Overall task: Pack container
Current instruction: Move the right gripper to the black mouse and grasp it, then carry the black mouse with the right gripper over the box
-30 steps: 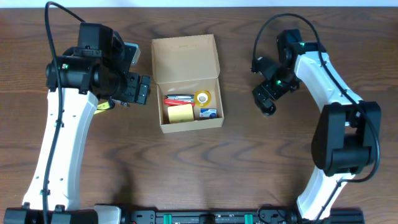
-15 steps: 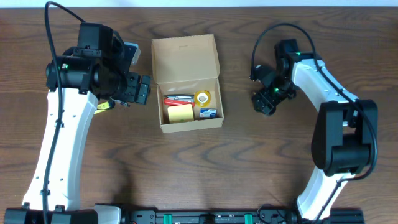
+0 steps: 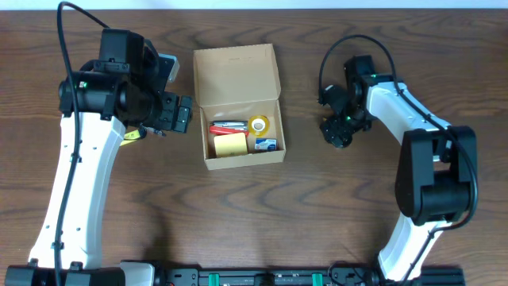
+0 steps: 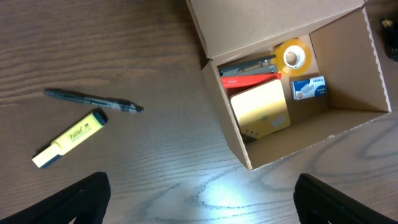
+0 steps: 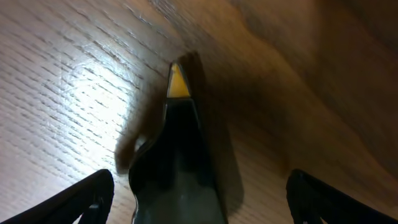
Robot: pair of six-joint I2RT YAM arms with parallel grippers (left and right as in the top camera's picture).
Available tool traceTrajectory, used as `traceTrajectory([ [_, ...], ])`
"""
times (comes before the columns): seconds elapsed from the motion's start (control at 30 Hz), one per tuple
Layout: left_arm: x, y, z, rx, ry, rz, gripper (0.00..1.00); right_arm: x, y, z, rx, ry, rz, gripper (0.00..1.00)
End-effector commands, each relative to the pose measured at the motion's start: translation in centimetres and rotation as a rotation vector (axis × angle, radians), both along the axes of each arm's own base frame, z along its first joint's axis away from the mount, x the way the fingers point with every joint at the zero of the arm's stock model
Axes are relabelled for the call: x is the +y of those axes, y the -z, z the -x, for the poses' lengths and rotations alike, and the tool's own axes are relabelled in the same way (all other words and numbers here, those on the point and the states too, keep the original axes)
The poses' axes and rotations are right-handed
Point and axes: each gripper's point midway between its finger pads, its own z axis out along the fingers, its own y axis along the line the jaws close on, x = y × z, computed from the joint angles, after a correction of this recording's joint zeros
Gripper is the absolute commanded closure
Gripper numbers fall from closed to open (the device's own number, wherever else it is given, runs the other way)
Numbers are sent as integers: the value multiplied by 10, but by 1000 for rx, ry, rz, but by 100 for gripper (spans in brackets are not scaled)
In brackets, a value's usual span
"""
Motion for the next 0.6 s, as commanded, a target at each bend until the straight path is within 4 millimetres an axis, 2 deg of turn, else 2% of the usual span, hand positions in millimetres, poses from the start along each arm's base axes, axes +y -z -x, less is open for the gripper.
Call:
traceTrajectory([
  [0.0, 1, -8, -1, -30, 13, -3, 5, 4, 4, 3, 6, 10, 19, 11],
  [0.4, 1, -9, -1, -33, 14, -4, 5, 5, 14, 0, 12, 39, 17, 27],
  [0.57, 1, -9, -2, -34, 14, -4, 5, 5, 15, 0, 13, 45, 17, 39],
])
